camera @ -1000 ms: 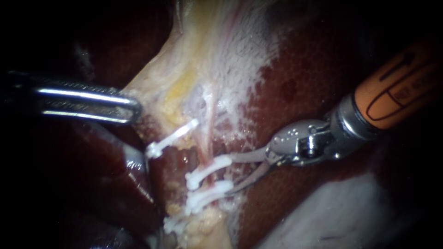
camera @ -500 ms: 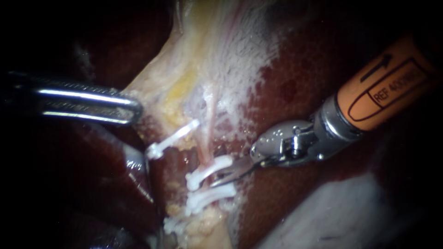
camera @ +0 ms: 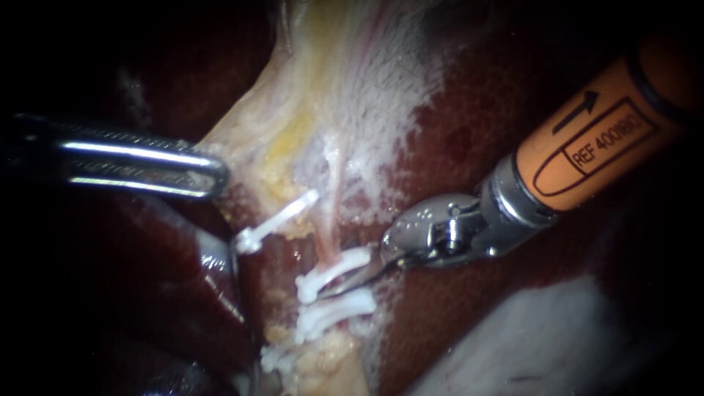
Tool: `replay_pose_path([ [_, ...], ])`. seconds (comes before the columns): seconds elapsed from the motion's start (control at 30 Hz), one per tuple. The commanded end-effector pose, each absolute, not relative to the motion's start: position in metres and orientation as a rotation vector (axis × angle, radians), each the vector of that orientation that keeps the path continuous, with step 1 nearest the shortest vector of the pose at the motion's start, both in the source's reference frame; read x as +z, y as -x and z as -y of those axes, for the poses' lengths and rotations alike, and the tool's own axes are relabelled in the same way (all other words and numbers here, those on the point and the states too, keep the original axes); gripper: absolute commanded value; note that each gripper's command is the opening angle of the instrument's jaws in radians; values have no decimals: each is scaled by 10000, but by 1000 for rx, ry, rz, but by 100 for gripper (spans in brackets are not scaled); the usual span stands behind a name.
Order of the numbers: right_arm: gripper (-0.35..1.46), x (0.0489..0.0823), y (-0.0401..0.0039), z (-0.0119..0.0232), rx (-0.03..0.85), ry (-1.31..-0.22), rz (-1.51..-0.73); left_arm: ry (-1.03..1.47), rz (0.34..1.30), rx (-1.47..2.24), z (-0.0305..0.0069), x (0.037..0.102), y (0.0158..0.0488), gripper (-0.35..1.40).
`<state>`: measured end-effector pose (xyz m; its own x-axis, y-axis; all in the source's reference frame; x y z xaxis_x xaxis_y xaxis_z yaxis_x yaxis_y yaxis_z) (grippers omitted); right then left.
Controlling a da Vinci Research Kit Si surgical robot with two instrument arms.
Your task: Go to the cutting position right tube
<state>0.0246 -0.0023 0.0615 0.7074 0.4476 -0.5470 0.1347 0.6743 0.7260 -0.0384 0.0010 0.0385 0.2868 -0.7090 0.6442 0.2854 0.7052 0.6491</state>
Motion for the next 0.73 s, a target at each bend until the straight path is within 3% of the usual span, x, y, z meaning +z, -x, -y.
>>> replay_pose_path([
  [0.03,9,615,-247,24,198,-830,-786,-456,1090,-696,-10,385,384,-35],
  [0.73,9,617,-248,27,194,-829,-785,-456,1090,-695,-10,385,384,-35],
])
